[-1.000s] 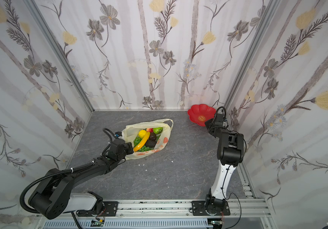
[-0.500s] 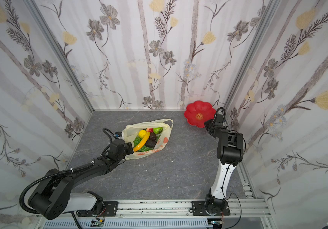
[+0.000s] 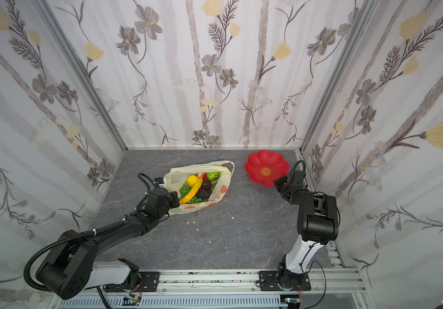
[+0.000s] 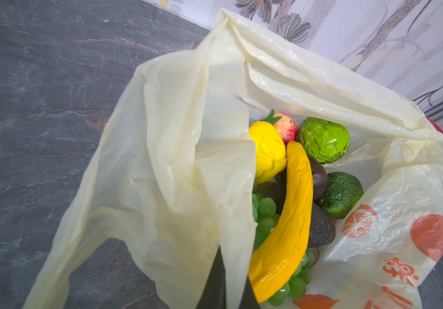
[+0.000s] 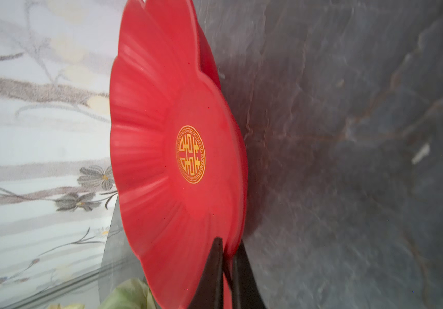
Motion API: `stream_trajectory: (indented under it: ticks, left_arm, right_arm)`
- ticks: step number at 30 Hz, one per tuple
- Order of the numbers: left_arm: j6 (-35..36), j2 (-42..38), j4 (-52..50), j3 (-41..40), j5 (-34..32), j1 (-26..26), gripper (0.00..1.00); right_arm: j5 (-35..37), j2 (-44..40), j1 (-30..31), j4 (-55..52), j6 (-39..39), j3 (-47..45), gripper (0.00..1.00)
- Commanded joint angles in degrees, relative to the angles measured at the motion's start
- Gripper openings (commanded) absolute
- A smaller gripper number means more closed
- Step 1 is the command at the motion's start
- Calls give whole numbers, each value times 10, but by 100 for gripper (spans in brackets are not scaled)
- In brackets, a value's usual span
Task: Take fruits out of the plastic bag
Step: Pick up the plate from the top-right of the table, then place the plate at the center of the table.
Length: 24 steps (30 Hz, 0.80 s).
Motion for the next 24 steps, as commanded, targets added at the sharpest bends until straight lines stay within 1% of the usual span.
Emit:
stream_trajectory:
  ticks: [1,3,6,9,13,17,20,24]
  left_arm:
    - [-4,0,13,-2,-13,0,0]
    - [-4,0,13,-1,-15,0,0]
    - [-4,-1,12,0,-19,0,0]
    - [-8,2,13,-1,-24,0,0]
    - [-14,3,11,-1,-29,0,0]
    - [-16,2,8,-1,-34,0,0]
    - [-17,3,5,1,-41,0,0]
    - [-16,5,3,3,-45,1,0]
  right_arm:
    - [-31,-50,0,16,-34,-79,0]
    - [-41,-90,0,7,-47,-130,0]
    - [-37,-163,1,-27,-68,-192,0]
    - [-37,-233,4,-72,-85,-229,0]
    - [-30,-299,17,-133,-102,-253,0]
    - [-14,-354,50,-197,-112,-263,0]
    - [-4,-389,84,-230,-106,-276,0]
    - [28,-437,133,-284,-101,-288,0]
